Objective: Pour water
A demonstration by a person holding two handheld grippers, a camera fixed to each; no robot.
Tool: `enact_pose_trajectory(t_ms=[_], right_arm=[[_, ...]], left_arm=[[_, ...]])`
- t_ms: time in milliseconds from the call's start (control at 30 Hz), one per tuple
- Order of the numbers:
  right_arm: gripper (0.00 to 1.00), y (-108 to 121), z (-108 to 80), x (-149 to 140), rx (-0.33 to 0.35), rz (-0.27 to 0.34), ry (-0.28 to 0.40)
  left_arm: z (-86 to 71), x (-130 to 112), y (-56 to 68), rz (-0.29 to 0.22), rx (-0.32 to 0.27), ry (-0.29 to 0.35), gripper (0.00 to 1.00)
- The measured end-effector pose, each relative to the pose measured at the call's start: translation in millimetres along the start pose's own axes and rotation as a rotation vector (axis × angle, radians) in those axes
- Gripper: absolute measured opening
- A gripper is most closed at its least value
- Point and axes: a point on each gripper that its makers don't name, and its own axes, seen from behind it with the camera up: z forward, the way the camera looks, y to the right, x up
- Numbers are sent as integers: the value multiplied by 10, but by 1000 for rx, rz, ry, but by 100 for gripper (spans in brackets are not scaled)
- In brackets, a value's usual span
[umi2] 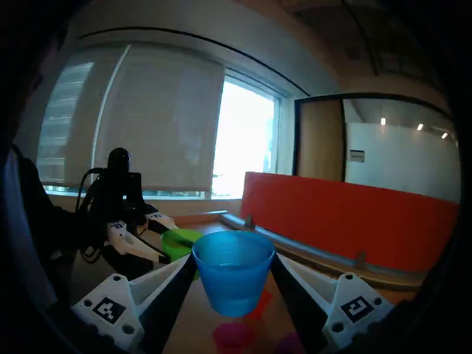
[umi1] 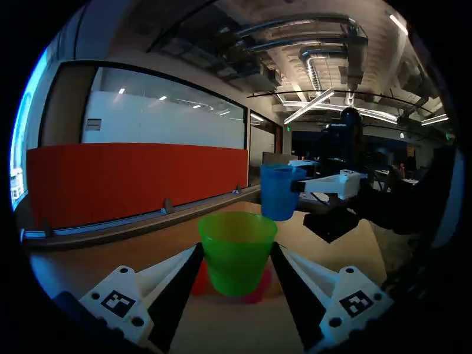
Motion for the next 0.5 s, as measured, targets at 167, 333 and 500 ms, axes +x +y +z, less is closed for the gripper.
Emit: enact_pose_trajectory(t_ms=[167,333,500], right_arm=[[91,35,62,127,7,-41,5],[91,76,127,234,18,-76,5],[91,109,187,346,28,-127,9]], left_arm=[[9,-24,23,-2,-5,-2,83],[12,-41,36,-6,-9,-5,83],[12,-51,60,-8,-15,-8,83]])
